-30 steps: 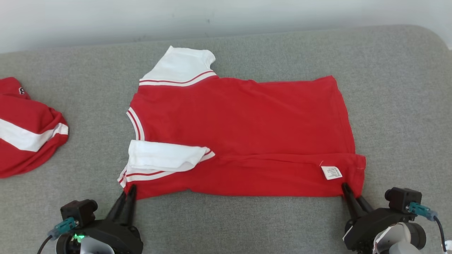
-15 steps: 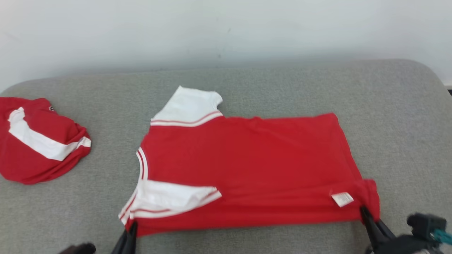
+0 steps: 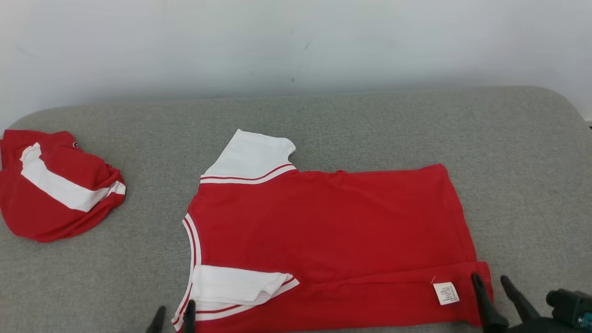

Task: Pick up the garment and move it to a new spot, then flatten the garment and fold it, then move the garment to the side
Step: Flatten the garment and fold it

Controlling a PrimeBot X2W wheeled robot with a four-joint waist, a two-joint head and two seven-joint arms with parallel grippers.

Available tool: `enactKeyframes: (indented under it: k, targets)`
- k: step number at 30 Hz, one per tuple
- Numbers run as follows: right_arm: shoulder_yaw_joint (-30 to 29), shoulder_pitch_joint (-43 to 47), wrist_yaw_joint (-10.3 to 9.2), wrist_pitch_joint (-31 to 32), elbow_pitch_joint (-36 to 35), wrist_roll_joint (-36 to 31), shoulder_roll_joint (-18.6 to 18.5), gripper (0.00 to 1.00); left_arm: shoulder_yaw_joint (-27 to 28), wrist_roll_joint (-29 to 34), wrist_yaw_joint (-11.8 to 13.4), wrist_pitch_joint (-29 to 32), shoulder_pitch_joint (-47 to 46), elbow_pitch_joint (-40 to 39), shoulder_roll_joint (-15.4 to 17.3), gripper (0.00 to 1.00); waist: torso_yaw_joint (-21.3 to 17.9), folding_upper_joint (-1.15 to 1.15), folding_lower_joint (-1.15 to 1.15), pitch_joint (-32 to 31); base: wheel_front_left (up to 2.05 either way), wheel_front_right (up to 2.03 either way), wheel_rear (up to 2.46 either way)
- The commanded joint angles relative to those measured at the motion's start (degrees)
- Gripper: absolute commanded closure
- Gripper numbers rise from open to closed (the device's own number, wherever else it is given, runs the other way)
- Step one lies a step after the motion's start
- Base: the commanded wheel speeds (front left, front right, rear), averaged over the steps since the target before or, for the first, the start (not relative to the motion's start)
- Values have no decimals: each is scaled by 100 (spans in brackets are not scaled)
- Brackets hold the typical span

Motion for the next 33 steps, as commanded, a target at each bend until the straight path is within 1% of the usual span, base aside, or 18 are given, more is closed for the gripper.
enactKeyframes:
  k: [1,3,7,9,10,12,14,18,24,28,33]
  targets:
    - [-25,-60,-15,-46,-48,-73,21,0,49,64,15,-32,-69,-37,4,0,-16,0,1,-14,0,0,0]
    - [-69,-130,-15,-184,-185,-190,78,0,246,173,43,-43,-147,-155,-22,0,-34,0,1,-35,0,0,0]
    - [-68,-303,-15,-552,-447,-504,171,0,730,536,21,-40,-255,-515,-108,0,-67,0,1,-75,0,0,0]
    - [-36,-394,-15,-788,-540,-649,259,0,958,805,-1,-36,-334,-671,-129,0,-79,0,1,-94,0,0,0]
    - [-2,-431,-15,-926,-585,-814,242,0,1058,945,-3,-36,-376,-734,-126,0,-81,0,1,-103,0,0,0]
    - [-3,-455,-15,-1153,-607,-856,389,0,1229,1237,-7,-34,-445,-837,-144,0,-76,0,1,-129,0,0,0]
    - [3,-470,-15,-1338,-647,-972,457,0,1385,1542,-29,-34,-495,-919,-161,0,-76,0,1,-152,0,0,0]
    - [65,-380,-15,-1545,-676,-1180,572,0,1581,1989,-65,-34,-503,-972,-226,0,-66,0,1,-194,0,0,0]
    - [49,-204,-15,-1711,-632,-1413,647,0,1734,2419,-183,-34,-319,-879,-405,0,-14,0,1,-249,0,0,0]
    - [156,-85,-15,-1772,-608,-1709,618,0,1775,2633,-276,-34,-172,-810,-502,0,51,0,1,-278,0,0,0]
    - [187,20,-15,-1795,-720,-1867,722,0,1823,2780,-384,-35,-56,-788,-600,0,131,0,1,-320,0,0,0]
